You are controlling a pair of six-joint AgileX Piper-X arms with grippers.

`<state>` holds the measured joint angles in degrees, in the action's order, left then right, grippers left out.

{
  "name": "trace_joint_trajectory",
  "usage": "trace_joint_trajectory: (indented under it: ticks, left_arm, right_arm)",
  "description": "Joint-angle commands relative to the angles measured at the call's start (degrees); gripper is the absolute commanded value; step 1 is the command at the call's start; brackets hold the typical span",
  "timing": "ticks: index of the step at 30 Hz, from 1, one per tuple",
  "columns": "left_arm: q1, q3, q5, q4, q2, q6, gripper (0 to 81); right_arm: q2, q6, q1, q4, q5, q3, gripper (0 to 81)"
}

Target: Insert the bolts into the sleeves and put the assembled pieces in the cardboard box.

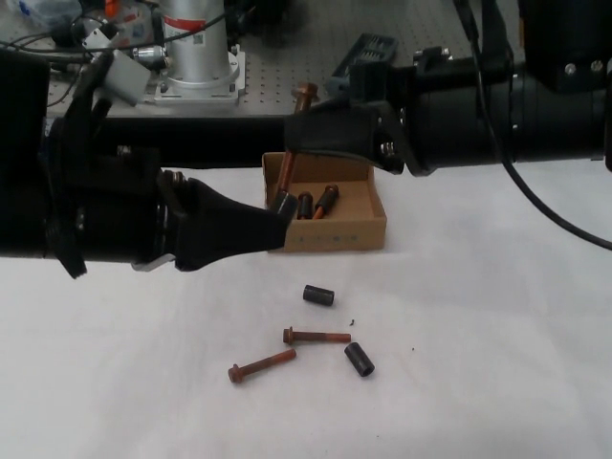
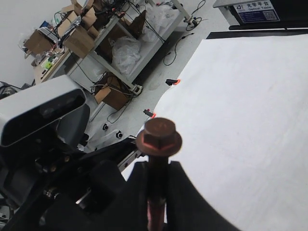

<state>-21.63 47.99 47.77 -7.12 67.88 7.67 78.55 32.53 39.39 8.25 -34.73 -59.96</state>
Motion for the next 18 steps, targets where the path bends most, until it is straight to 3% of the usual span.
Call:
trace_joint_trajectory:
  ticks: [1,18]
  left_arm:
    - [0.1,0.5,0.9,2.7,-0.6,0.9,0.6]
    - [0.1,0.5,-3.2,2.9,-0.6,0.9,0.6]
  right_arm:
    - [-0.1,0.0,0.1,0.0,-1.0,-0.1,2.9]
    - [-0.1,0.1,0.1,0.0,-0.8,-0.1,2.9]
